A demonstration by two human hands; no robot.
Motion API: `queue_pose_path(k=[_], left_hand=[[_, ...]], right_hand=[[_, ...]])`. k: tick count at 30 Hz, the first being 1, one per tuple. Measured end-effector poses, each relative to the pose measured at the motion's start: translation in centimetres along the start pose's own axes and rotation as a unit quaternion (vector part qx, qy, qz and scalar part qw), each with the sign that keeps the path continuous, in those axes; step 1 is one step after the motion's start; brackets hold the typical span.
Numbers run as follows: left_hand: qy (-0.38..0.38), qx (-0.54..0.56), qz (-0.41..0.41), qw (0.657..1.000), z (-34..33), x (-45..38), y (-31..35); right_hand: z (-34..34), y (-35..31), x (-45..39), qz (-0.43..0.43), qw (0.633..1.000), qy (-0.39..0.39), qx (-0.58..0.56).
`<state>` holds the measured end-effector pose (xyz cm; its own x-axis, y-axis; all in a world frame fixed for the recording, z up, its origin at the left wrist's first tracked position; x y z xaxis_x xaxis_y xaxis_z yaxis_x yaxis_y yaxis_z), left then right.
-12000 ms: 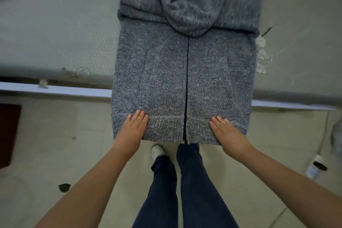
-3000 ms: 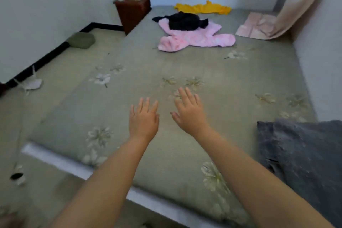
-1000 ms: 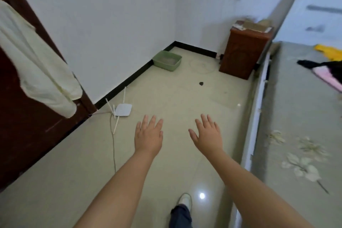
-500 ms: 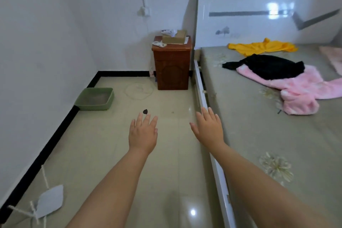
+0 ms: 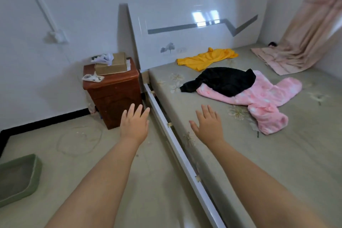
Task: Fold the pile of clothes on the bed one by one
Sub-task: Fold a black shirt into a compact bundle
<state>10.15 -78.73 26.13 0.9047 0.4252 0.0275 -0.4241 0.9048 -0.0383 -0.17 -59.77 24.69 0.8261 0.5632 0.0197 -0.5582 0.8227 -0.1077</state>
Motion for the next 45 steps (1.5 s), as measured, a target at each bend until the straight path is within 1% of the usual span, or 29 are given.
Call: queue_pose_path(k=[4, 8, 13, 18, 22, 24, 27, 31, 34, 38, 39, 40, 41, 42, 43, 44, 45], left_hand=[[-0.024, -0.005, -0.073, 0.997, -1.6, -10.1, 3.5], [-0.04, -0.016, -0.132, 0.99, -4.0, -19.5, 7.6], [-0.068, -0.038, -0.165, 0.983, -5.9, -31.9, 10.6], [-0.074, -0.049, -0.182, 0.979, -6.5, -42.9, 11.3], [-0.113, -0.044, -0.216, 0.969, -9.9, -50.9, 13.2], [-0.147, -0.045, -0.244, 0.957, -12.8, -55.0, 14.9], [-0.211, -0.054, -0.297, 0.93, -18.0, -61.1, 17.9], [-0.226, -0.057, -0.373, 0.898, -23.4, -67.2, 23.0], [-0.247, -0.017, -0.423, 0.872, -27.0, -68.9, 27.3], [-0.288, 0.102, -0.455, 0.836, -30.8, -68.1, 31.9], [-0.282, 0.145, -0.456, 0.831, -31.0, -68.2, 32.5], [-0.261, 0.191, -0.459, 0.828, -30.8, -68.5, 32.9], [-0.215, 0.23, -0.461, 0.829, -30.6, -68.8, 33.1], [-0.173, 0.261, -0.464, 0.829, -30.5, -69.2, 33.2], [-0.149, 0.283, -0.468, 0.824, -30.4, -69.2, 33.2], [-0.138, 0.301, -0.468, 0.819, -30.1, -69.6, 33.1], [-0.136, 0.318, -0.467, 0.814, -29.9, -69.9, 32.9]], right_hand=[[-1.1, 2.9, -7.1, -0.059, 0.998, -0.001, -0.008], [-3.4, 7.9, -14.7, -0.117, 0.993, -0.013, -0.017], [-5.3, 15.4, -24.6, -0.184, 0.982, -0.013, -0.049], [-7.3, 20.9, -31.6, -0.237, 0.969, -0.053, -0.052], [-10.3, 24.6, -36.8, -0.283, 0.954, -0.081, -0.05], [-12.6, 26.7, -39.5, -0.309, 0.944, -0.106, -0.039], [-16.0, 29.6, -43.6, -0.358, 0.92, -0.155, -0.026], [-20.4, 32.4, -48.6, -0.424, 0.885, -0.185, -0.053], [-23.7, 33.9, -51.8, -0.464, 0.859, -0.206, -0.064], [-28.4, 36.0, -52.5, -0.503, 0.83, -0.233, -0.057], [-29.1, 36.3, -52.2, -0.511, 0.828, -0.224, -0.058], [-29.4, 36.7, -51.8, -0.518, 0.829, -0.203, -0.062], [-29.4, 37.0, -51.6, -0.516, 0.836, -0.177, -0.063], [-28.9, 37.0, -51.8, -0.501, 0.852, -0.141, -0.063], [-28.3, 36.8, -51.9, -0.476, 0.87, -0.109, -0.07], [-27.3, 36.5, -52.1, -0.449, 0.888, -0.068, -0.076], [-26.2, 36.1, -52.1, -0.433, 0.897, -0.033, -0.083]])
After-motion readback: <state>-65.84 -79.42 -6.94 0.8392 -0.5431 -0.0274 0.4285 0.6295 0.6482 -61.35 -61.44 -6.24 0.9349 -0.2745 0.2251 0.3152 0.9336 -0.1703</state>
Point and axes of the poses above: each hand's wrist, its own x-axis away from the middle knuckle, its own z-axis out of the back of the hand, y = z × x, the point moved 9 cm from there along -x, towards the middle knuckle, and after that the axes turned 8 degrees about -y, right-handed, at the moved point
